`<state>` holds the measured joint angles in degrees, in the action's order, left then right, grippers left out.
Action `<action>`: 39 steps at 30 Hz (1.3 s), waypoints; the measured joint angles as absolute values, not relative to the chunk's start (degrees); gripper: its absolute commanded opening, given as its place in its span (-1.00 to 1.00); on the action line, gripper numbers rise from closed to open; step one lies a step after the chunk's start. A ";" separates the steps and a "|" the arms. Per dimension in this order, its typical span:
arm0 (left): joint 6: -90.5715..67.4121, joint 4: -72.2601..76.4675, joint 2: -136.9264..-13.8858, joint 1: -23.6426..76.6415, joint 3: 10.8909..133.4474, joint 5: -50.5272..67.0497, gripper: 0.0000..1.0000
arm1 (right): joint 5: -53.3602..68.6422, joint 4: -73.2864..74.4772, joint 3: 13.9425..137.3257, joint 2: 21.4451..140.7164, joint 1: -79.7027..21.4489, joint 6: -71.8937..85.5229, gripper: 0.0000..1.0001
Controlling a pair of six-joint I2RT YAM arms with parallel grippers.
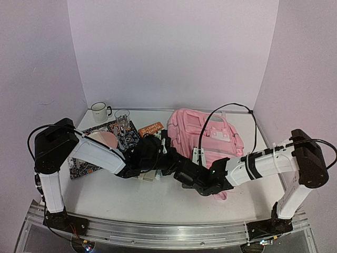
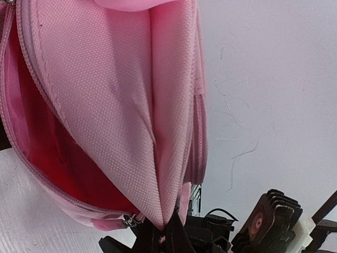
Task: Pack the student bag
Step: Grab the largest pocket of the student bag, then unzip the largest pocket of the student bag.
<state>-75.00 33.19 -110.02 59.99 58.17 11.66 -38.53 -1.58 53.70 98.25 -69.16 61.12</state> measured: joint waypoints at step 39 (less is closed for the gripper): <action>-52.43 16.00 -116.35 48.42 71.99 22.15 -0.93 | -26.48 8.08 41.62 73.11 -66.91 52.67 -1.00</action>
<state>-52.43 16.00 -116.35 48.42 71.99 22.15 -26.48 8.08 41.62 73.11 -66.91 52.67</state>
